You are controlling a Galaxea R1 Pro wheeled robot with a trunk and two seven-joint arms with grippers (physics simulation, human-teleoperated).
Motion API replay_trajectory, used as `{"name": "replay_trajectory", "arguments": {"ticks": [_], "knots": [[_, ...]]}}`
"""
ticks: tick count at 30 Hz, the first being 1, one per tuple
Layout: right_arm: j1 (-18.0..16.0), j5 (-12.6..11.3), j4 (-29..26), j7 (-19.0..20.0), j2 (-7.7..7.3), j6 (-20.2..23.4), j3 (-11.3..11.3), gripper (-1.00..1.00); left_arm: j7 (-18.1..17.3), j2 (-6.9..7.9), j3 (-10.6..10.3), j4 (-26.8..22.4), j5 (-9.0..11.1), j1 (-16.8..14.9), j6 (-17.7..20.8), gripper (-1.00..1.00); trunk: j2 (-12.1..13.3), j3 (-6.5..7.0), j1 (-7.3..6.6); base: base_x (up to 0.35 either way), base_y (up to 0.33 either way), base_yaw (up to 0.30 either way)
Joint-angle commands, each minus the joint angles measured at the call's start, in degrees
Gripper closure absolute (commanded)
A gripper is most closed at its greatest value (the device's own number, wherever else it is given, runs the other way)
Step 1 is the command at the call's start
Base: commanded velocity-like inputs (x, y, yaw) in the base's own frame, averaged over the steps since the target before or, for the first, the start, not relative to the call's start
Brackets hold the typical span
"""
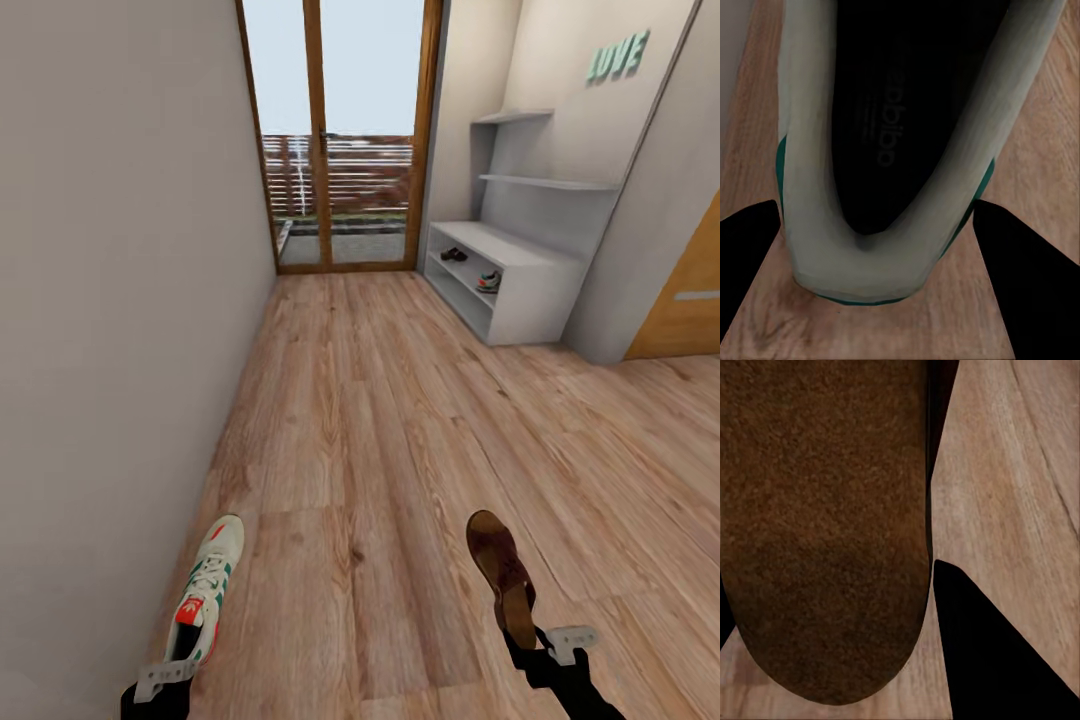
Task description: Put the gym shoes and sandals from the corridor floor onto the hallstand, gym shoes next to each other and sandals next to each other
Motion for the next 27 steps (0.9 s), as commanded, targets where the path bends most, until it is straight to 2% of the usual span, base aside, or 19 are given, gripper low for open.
{"name": "replay_trajectory", "arguments": {"ticks": [1, 17, 27], "knots": [[-0.07, 0.20, 0.02, 0.48, 0.05, -0.20, -0.52, 1.00, -0.30, -0.03, 0.50, 0.02, -0.50, -0.05, -0.24, 1.00, -0.02, -0.04, 0.02, 0.339, -0.084, 0.000], [-0.06, 0.29, 0.23, 0.53, 0.07, -0.20, -0.40, 1.00, -0.29, -0.03, 0.50, 0.02, -0.50, -0.05, -0.24, 1.00, -0.02, -0.05, 0.02, 0.340, -0.010, 0.000], [-0.06, 0.26, 0.27, 0.45, 0.23, -0.20, -0.40, 1.00, -0.29, -0.04, 0.50, 0.02, -0.52, -0.05, -0.24, 1.00, -0.02, -0.62, 0.02, 0.340, 0.000, 0.000]]}}
